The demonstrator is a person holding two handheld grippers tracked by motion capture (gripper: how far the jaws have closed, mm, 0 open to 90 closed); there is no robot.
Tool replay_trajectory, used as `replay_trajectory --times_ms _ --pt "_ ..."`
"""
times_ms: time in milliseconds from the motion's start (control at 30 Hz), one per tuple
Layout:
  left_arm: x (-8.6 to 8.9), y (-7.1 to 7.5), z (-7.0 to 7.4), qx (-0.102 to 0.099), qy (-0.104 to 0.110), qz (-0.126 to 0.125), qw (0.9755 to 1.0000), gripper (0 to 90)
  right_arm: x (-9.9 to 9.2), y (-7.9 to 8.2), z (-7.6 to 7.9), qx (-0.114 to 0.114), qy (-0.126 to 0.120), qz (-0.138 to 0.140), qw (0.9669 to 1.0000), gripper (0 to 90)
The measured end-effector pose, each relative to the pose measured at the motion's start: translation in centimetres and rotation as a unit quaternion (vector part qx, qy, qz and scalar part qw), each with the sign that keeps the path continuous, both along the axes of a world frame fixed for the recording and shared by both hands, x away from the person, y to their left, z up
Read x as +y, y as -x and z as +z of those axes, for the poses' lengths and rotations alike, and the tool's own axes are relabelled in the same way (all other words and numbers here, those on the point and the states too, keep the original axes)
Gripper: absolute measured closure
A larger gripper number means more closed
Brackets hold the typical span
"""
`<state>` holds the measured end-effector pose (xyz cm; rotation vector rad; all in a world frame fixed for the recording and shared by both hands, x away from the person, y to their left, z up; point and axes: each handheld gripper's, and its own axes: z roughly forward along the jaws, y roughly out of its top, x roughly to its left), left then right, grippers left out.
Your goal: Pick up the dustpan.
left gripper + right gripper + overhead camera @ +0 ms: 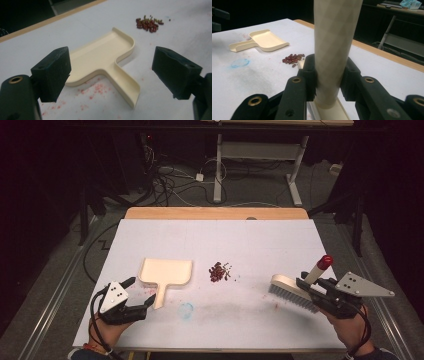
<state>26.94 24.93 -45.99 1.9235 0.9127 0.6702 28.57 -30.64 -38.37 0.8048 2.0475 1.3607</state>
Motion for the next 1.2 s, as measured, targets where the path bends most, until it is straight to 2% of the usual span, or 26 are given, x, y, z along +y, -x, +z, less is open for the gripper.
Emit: replay_trajectory --times_ms 133,167,233,300,367,400,467,500,533,633,733,767,833,900,933,967,1000,1033,1100,1133,1167,1200 --pt "0.0 0.2 -0.2 0.014 0.000 0.005 0.9999 15.6 0.2 -0.2 -0.1 -0.003 0.003 0.001 1.0000 70.9" --pt "-0.1 0.4 -0.2 0.016 -0.011 0.006 0.9998 15.6 0.2 -0.4 -0.1 -0.002 0.003 0.001 1.0000 70.9" --pt "-0.1 0.5 -0.3 0.016 -0.014 0.005 0.9998 15.6 0.3 -0.5 -0.1 -0.003 0.003 0.001 1.0000 70.9" --pt "0.0 1.0 -0.3 0.029 -0.016 0.002 0.9994 15.6 0.5 -0.9 -0.1 -0.005 0.004 0.002 1.0000 70.9" --pt "0.0 1.1 -0.3 0.034 -0.020 0.007 0.9992 15.6 0.7 -1.1 0.0 -0.005 0.006 0.004 1.0000 70.9" --pt "0.0 1.2 -0.4 0.051 -0.028 0.023 0.9980 15.6 0.9 -1.2 0.0 -0.007 0.008 0.005 0.9999 70.9" --pt "0.0 1.2 -0.5 0.058 -0.031 0.030 0.9974 16.0 1.1 -1.3 0.0 -0.007 0.012 0.006 0.9999 70.9" --pt "0.2 1.0 -0.8 0.082 -0.038 0.049 0.9947 17.1 1.2 -1.4 0.0 -0.009 0.012 0.009 0.9998 70.9" --pt "0.2 1.0 -0.8 0.082 -0.038 0.049 0.9947 17.1 1.2 -1.4 0.0 -0.009 0.012 0.009 0.9998 70.9" --pt "0.5 0.9 -1.2 0.109 -0.021 0.064 0.9918 17.1 1.6 -1.7 0.0 -0.011 0.017 0.010 0.9997 70.8" --pt "0.3 0.8 -1.1 0.110 -0.015 0.061 0.9920 17.1 1.7 -1.7 0.0 -0.012 0.020 0.009 0.9997 70.9" --pt "-0.1 0.5 -1.2 0.119 -0.008 0.056 0.9913 17.1 1.7 -1.8 0.0 -0.014 0.018 0.007 0.9997 70.8" --pt "-0.4 0.2 -1.3 0.125 -0.009 0.053 0.9907 17.1 1.8 -1.8 0.0 -0.015 0.019 0.009 0.9997 70.9" --pt "-1.2 -0.6 -1.5 0.140 -0.017 0.052 0.9887 17.1 1.8 -1.8 0.0 -0.016 0.021 0.008 0.9996 70.9" --pt "-1.6 -1.1 -1.6 0.152 -0.021 0.047 0.9870 19.0 1.9 -1.8 0.0 -0.013 0.021 0.007 0.9997 70.8" --pt "-2.4 -2.1 -1.9 0.168 -0.035 0.043 0.9843 22.5 1.9 -1.7 -0.1 -0.013 0.022 0.007 0.9996 70.8" --pt "-2.6 -2.5 -2.0 0.174 -0.026 0.039 0.9837 22.7 2.0 -1.7 -0.1 -0.015 0.023 0.006 0.9996 70.9" --pt "-2.6 -2.5 -2.0 0.174 -0.026 0.039 0.9837 22.7 2.0 -1.7 -0.1 -0.015 0.026 0.006 0.9995 70.8" --pt "-3.0 -3.5 -2.3 0.194 -0.020 0.039 0.9800 23.0 2.1 -1.7 -0.1 -0.014 0.025 0.006 0.9996 70.9" --pt "-3.6 -4.4 -2.6 0.207 -0.030 0.043 0.9769 24.4 2.1 -1.7 -0.1 -0.014 0.026 0.006 0.9995 70.8" --pt "-3.6 -4.4 -2.6 0.207 -0.030 0.043 0.9769 25.5 2.1 -1.7 -0.1 -0.014 0.026 0.006 0.9995 70.8" --pt "-3.9 -4.9 -2.8 0.214 -0.040 0.046 0.9749 25.5 2.2 -1.8 -0.2 -0.014 0.025 0.006 0.9996 70.8"
